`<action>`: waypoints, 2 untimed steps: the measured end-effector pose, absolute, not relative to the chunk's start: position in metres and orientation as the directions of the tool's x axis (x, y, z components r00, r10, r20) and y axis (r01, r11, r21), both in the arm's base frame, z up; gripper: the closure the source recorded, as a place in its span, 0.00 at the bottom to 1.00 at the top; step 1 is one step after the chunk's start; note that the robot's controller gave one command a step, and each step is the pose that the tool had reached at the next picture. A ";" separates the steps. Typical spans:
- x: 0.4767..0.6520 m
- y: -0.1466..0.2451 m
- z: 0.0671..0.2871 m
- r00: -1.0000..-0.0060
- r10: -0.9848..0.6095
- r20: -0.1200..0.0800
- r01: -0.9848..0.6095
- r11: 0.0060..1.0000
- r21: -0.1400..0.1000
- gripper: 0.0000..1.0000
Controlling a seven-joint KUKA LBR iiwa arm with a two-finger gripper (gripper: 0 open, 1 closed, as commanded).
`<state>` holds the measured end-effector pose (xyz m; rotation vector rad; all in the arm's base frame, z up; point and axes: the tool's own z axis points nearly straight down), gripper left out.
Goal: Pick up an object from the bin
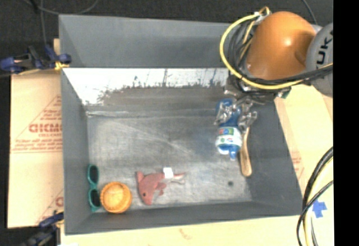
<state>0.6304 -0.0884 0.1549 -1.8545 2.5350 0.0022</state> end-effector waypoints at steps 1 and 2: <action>0.632 -0.089 0.166 -0.304 -0.953 -0.002 -0.953 0.304 -0.007 1.00; 0.632 -0.089 0.171 -0.305 -0.952 -0.002 -0.952 0.305 -0.006 1.00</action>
Offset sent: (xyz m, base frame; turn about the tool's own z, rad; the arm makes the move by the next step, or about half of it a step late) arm -0.0001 -0.0002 0.0137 0.0000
